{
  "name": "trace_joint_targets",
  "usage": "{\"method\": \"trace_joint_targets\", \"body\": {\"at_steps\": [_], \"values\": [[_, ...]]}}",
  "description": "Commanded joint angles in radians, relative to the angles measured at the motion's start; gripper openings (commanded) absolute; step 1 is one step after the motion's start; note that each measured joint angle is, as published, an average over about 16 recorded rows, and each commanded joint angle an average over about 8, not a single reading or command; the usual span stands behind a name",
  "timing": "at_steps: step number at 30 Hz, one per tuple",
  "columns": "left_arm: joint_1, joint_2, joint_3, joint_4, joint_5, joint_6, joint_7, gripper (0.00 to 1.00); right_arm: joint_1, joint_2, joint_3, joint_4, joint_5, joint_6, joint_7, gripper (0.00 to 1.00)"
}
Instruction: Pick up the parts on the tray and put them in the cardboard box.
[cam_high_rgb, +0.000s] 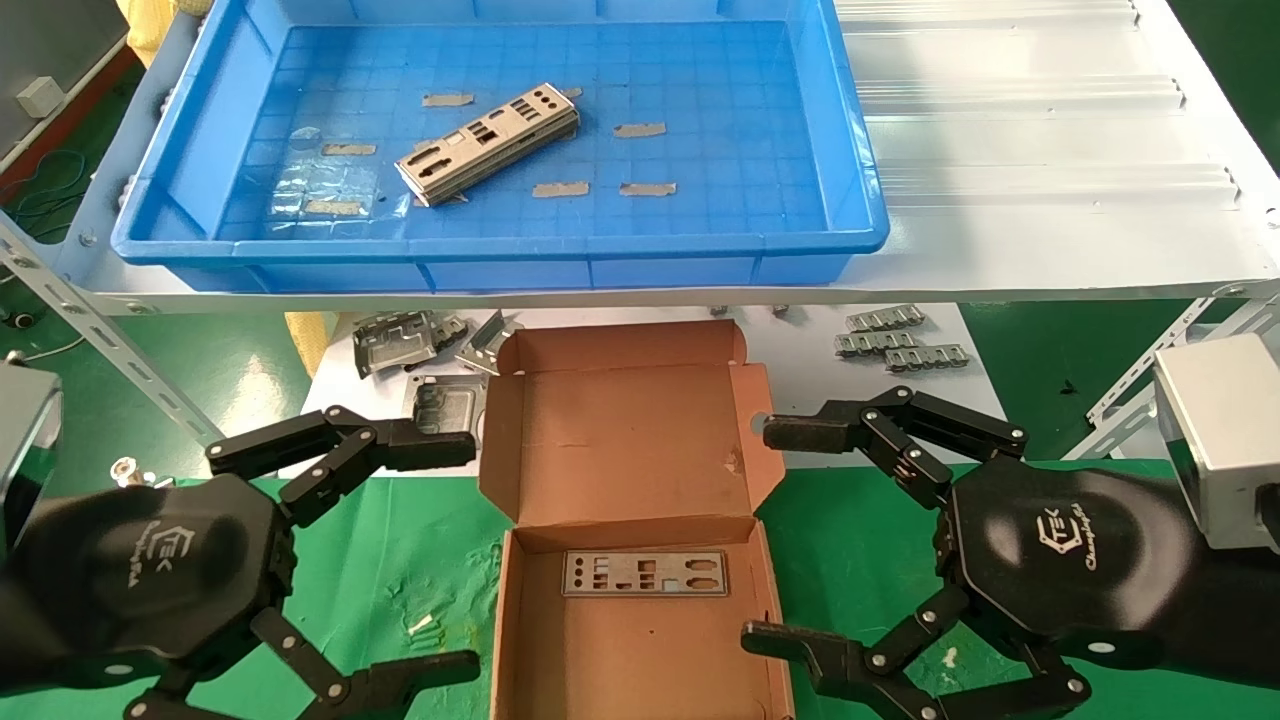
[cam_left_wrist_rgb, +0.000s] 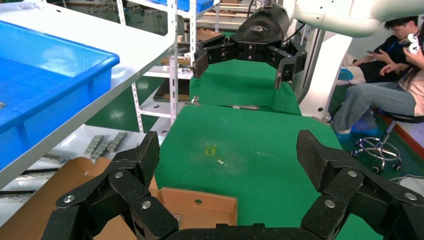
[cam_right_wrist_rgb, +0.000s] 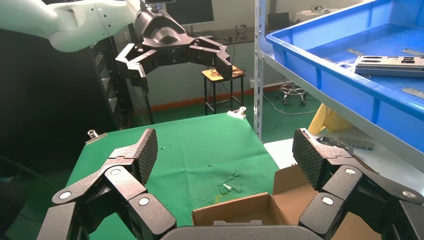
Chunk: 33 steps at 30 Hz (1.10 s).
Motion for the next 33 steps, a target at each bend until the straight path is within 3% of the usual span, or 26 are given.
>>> {"method": "trace_joint_targets", "body": {"at_steps": [1,33], "values": [[-0.001,0.000,0.000,0.001,0.000,0.000,0.000,1.00,0.000,0.000,0.000,0.000,0.000,0.000,0.000,1.00],[-0.004,0.002,0.003,0.004,0.000,0.001,0.001,1.00,0.000,0.000,0.000,0.000,0.000,0.000,0.000,1.00]]}}
